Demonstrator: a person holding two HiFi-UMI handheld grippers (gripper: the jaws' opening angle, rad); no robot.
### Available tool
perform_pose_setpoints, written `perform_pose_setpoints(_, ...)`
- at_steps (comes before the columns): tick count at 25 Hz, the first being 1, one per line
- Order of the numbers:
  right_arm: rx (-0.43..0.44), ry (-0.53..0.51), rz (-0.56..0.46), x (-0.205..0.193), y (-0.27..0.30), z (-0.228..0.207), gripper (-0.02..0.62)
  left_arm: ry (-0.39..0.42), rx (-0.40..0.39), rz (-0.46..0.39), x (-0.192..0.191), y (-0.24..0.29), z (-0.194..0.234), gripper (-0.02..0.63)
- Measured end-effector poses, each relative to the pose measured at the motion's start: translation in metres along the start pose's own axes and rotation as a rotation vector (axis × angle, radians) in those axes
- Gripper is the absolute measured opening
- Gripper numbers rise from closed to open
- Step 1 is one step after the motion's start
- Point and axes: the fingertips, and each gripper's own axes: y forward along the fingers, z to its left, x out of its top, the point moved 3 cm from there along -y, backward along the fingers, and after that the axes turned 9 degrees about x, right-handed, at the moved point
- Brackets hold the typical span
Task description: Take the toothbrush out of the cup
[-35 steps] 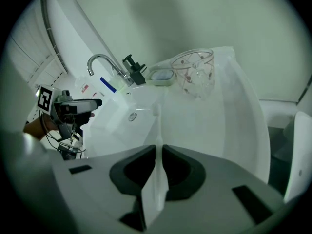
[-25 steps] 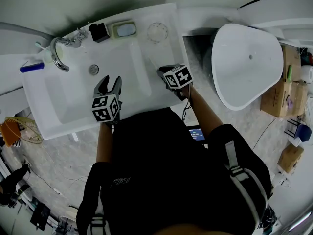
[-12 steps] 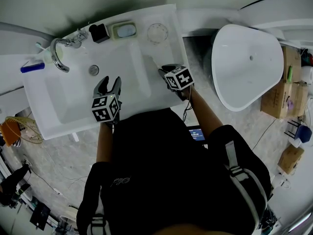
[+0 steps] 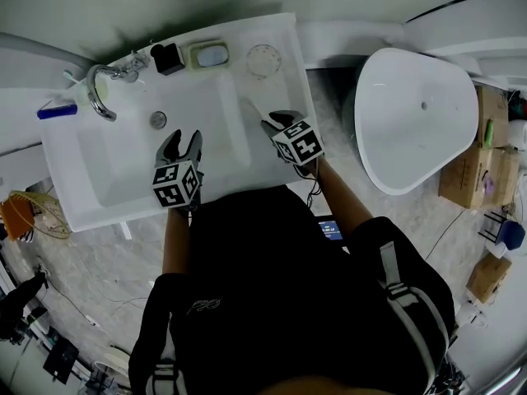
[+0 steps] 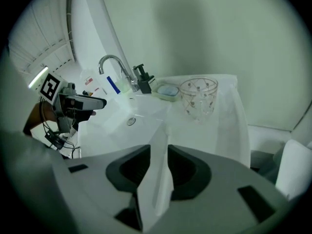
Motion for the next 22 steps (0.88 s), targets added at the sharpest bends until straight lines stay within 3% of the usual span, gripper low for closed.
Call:
perform_pose_setpoints(10, 0.081, -0.07, -0.032, 0.012, 0.007, 0.026, 0.138, -0.044, 0.106, -0.094, 0.014, -0.027, 0.017, 0.221)
perform_pose_setpoints(22, 0.149, -0.157, 0.009, 0.036, 0.05, 0.072, 0.138, -0.121, 0.298, -0.201, 0.025, -0.096, 0.114, 0.23)
